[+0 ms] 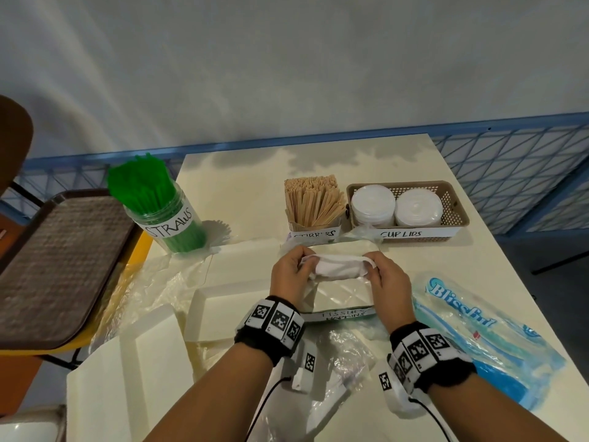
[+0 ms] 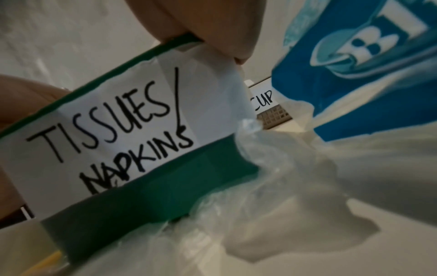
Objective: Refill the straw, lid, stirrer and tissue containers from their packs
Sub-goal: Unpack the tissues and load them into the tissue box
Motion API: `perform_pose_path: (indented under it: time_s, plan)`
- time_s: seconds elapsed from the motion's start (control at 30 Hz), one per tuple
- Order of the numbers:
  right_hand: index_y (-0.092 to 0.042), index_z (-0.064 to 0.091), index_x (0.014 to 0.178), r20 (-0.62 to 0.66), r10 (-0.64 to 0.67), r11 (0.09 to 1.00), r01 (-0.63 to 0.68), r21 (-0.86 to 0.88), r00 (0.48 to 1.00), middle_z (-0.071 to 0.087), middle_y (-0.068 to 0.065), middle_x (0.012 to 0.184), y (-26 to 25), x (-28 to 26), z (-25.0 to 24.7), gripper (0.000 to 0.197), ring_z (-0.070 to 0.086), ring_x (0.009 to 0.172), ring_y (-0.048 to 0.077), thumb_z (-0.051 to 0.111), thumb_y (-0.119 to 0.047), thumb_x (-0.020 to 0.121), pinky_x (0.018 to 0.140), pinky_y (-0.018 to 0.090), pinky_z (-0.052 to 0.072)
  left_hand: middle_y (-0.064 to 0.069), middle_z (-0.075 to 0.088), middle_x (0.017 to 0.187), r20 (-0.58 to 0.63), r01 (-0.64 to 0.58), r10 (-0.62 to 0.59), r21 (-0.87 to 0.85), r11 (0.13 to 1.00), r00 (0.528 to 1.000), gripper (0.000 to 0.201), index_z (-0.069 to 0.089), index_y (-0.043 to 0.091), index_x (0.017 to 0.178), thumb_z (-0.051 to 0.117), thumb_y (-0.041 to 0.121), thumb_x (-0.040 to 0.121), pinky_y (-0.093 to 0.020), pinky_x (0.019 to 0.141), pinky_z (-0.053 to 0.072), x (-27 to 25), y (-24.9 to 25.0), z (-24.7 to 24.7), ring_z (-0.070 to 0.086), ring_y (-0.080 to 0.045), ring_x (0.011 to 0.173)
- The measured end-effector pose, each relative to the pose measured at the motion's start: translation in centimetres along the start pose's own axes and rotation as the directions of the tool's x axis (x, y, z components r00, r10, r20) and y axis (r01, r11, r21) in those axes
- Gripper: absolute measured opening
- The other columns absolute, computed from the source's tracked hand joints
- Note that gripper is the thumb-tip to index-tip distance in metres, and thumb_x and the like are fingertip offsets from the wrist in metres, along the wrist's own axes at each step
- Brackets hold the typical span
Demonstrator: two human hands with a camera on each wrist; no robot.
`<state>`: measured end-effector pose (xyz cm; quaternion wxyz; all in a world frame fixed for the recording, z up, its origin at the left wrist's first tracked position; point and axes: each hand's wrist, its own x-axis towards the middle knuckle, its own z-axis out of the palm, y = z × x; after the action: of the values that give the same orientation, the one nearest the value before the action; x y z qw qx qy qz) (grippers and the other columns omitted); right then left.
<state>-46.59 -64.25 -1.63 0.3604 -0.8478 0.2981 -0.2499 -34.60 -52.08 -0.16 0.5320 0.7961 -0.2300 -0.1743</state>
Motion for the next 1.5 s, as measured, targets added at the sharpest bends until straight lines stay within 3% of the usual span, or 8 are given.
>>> perform_pose_path:
  time_s: [0.23,0.33,0.4,0.5,0.77,0.93,1.2,1.5]
  plan:
    - [-0.009,0.059,0.104,-0.025,0.099,0.995,-0.099,0.027,0.995,0.060,0.002,0.083,-0.9,0.6,-0.4,0.014,0.056,0.075,0.018,0.053,-0.017,0.093,0.060,0.021,0.041,-0.001,0.063,0.087,-0.020,0.036,-0.036,0.005,0.999,0.999,0.004,0.060,0.016,0.090,0.056,0.018,0.091,-0.027,0.076,0.048,-0.3,1.2,-0.6,0.056,-0.008,0.078]
    - [-0.006,0.047,0.125,-0.038,0.246,0.958,-0.237,0.162,0.969,0.048,0.006,0.116,-1.4,0.7,-1.4,0.041,0.053,0.099,0.019,0.061,-0.017,0.088,0.075,0.004,0.040,-0.009,0.045,0.129,-0.058,0.088,-0.081,0.122,0.989,0.995,0.044,0.043,0.007,0.128,0.058,0.023,0.090,-0.025,0.097,0.040,-1.1,1.5,-1.2,0.048,-0.018,0.117]
    - [-0.005,0.039,0.135,0.084,0.392,0.907,-0.400,0.132,0.916,0.045,0.014,0.132,-1.4,0.9,-2.0,0.050,0.049,0.117,0.027,0.054,-0.027,0.092,0.094,0.025,0.042,-0.014,0.037,0.139,-0.039,0.184,-0.180,0.231,0.956,0.983,0.062,0.031,0.001,0.137,0.059,0.029,0.089,-0.028,0.102,0.033,-1.6,2.2,-1.9,0.037,-0.026,0.130]
    - [-0.004,0.045,0.131,0.279,0.492,0.839,-0.535,0.101,0.824,0.053,0.018,0.129,-1.8,1.0,-2.2,0.047,0.049,0.118,0.032,0.040,-0.036,0.097,0.101,0.039,0.038,-0.016,0.050,0.132,0.067,0.290,-0.318,0.273,0.917,0.946,0.060,0.035,0.002,0.135,0.049,0.041,0.092,-0.032,0.095,0.039,-1.8,3.0,-2.5,0.048,-0.028,0.121]
    - [-0.003,0.047,0.128,0.233,0.473,0.822,-0.521,0.229,0.850,0.053,0.012,0.123,-3.5,2.3,-3.8,0.049,0.050,0.115,0.031,0.039,-0.040,0.097,0.097,0.038,0.041,-0.006,0.064,0.083,0.057,0.203,-0.212,0.136,0.970,0.976,0.058,0.062,-0.001,0.102,0.055,0.054,0.084,-0.027,0.068,0.045,-2.1,5.7,-3.6,0.060,-0.024,0.085]
    - [-0.016,0.041,0.137,0.321,0.464,0.740,-0.560,0.372,0.826,0.050,0.006,0.136,-4.5,4.3,-5.4,0.073,0.049,0.121,0.028,0.048,-0.062,0.081,0.104,0.048,0.039,-0.007,0.068,0.113,0.012,0.209,-0.210,-0.188,0.960,0.978,0.061,0.067,0.012,0.108,0.044,0.063,0.084,-0.041,0.100,0.044,-2.6,7.7,-5.1,0.061,-0.024,0.107]
    - [-0.012,0.045,0.132,0.489,0.381,0.627,-0.608,0.487,0.785,0.057,0.009,0.126,-7.8,5.6,-5.4,0.059,0.059,0.107,0.026,0.049,-0.053,0.089,0.062,0.031,0.052,0.014,0.059,0.109,0.107,0.321,-0.306,-0.449,0.834,0.946,0.035,0.045,0.049,0.122,0.055,0.043,0.089,-0.042,0.085,0.044,-3.0,9.9,-7.6,0.053,-0.015,0.100]
    - [-0.023,0.029,0.142,0.504,0.125,0.789,-0.394,0.472,0.855,0.044,-0.005,0.137,-14.7,5.3,-0.4,0.061,0.059,0.106,0.019,0.043,-0.052,0.091,0.081,0.037,0.053,-0.004,0.051,0.126,-0.051,0.312,-0.399,-0.539,0.783,0.915,0.040,0.040,0.043,0.127,0.049,0.032,0.090,-0.041,0.073,0.052,-3.0,6.7,-15.0,0.052,-0.031,0.110]
